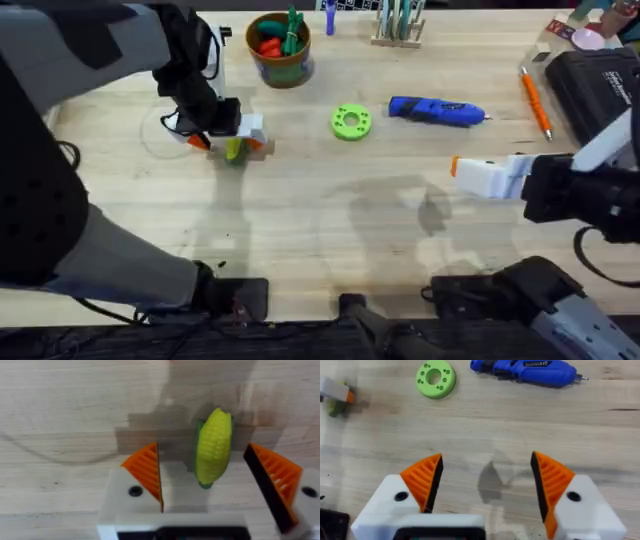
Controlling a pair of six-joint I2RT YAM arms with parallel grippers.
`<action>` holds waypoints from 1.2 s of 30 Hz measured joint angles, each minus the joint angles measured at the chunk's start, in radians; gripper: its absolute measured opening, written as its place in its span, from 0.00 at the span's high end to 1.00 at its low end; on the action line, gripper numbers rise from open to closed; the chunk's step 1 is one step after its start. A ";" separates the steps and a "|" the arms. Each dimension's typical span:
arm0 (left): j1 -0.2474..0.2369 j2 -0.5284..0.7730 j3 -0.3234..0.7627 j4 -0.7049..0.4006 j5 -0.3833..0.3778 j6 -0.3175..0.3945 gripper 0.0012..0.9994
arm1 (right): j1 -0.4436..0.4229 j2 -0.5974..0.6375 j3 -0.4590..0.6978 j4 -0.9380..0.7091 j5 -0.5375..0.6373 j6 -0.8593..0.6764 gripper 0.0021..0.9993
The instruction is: Pick up the gripper from the table and insert it into the empty holder that is missing its gripper. Then pick up a screw, insert it into the mounting hole, and use the screwdriver to tighten it. Finally, clean up the table by picking up the vegetable and placing it into the bucket.
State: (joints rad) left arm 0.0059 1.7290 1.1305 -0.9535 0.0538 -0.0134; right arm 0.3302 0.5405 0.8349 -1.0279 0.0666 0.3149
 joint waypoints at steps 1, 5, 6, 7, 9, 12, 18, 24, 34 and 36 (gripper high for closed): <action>0.000 0.000 0.000 0.000 -0.003 -0.002 0.03 | 0.000 0.000 0.000 0.000 0.000 0.000 0.01; 0.000 0.012 0.000 -0.011 -0.007 -0.004 0.12 | 0.000 0.000 0.000 0.000 0.000 0.000 0.01; 0.000 0.015 0.000 -0.014 -0.007 -0.004 0.15 | 0.000 0.000 0.000 0.000 0.000 0.000 0.01; 0.000 0.018 0.000 -0.016 -0.007 -0.004 0.20 | 0.000 0.000 0.000 0.000 0.000 0.000 0.01; 0.000 0.022 0.000 -0.016 -0.006 -0.009 0.37 | 0.000 0.000 0.000 0.000 0.000 0.000 0.01; 0.000 0.022 0.000 -0.015 -0.010 -0.007 0.83 | 0.000 0.000 0.000 0.000 0.000 0.000 0.01; 0.000 0.022 0.001 -0.015 -0.001 -0.007 0.97 | 0.000 0.000 0.000 0.000 0.000 0.000 0.01; 0.000 0.024 0.073 -0.082 0.028 -0.007 0.97 | 0.000 0.000 0.000 0.000 0.000 0.000 0.01; -0.007 0.024 0.532 -0.157 0.089 -0.007 0.97 | 0.000 0.000 0.000 0.000 0.000 0.000 0.01; -0.014 0.020 0.578 -0.109 0.107 -0.007 0.97 | 0.000 0.000 0.000 0.000 0.000 0.000 0.01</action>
State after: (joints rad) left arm -0.0080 1.7491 1.7086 -1.0623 0.1604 -0.0206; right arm 0.3302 0.5407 0.8349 -1.0279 0.0666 0.3149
